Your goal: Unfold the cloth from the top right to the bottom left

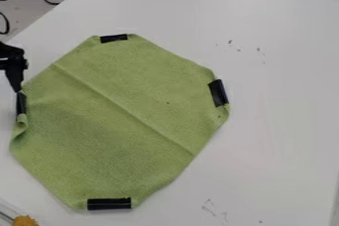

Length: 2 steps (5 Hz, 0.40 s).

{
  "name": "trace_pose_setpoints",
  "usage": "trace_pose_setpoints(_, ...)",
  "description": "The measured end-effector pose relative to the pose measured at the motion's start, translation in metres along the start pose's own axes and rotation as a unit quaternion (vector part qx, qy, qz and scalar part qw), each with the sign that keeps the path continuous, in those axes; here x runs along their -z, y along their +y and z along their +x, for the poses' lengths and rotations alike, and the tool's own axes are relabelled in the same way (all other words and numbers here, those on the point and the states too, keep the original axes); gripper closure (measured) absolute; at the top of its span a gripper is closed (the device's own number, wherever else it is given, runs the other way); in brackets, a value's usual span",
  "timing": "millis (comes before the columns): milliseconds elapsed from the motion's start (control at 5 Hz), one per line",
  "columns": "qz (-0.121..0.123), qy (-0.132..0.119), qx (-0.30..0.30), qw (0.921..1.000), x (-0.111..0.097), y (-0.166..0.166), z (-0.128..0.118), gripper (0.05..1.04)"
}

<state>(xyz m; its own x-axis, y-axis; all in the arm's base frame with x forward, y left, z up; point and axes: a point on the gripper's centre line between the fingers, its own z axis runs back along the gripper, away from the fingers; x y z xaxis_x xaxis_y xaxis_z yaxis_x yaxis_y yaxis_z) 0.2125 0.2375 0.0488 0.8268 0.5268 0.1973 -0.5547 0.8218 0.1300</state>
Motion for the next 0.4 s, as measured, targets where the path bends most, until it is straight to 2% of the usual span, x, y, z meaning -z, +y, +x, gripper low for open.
trace_pose_setpoints(200, -0.017, -0.016, 0.080, 0.9965, -0.006, -0.028, 0.013, 0.083)
trace_pose_setpoints(400, -0.026, -0.007, 0.144, 0.9892, -0.023, -0.058, 0.026, 0.083)
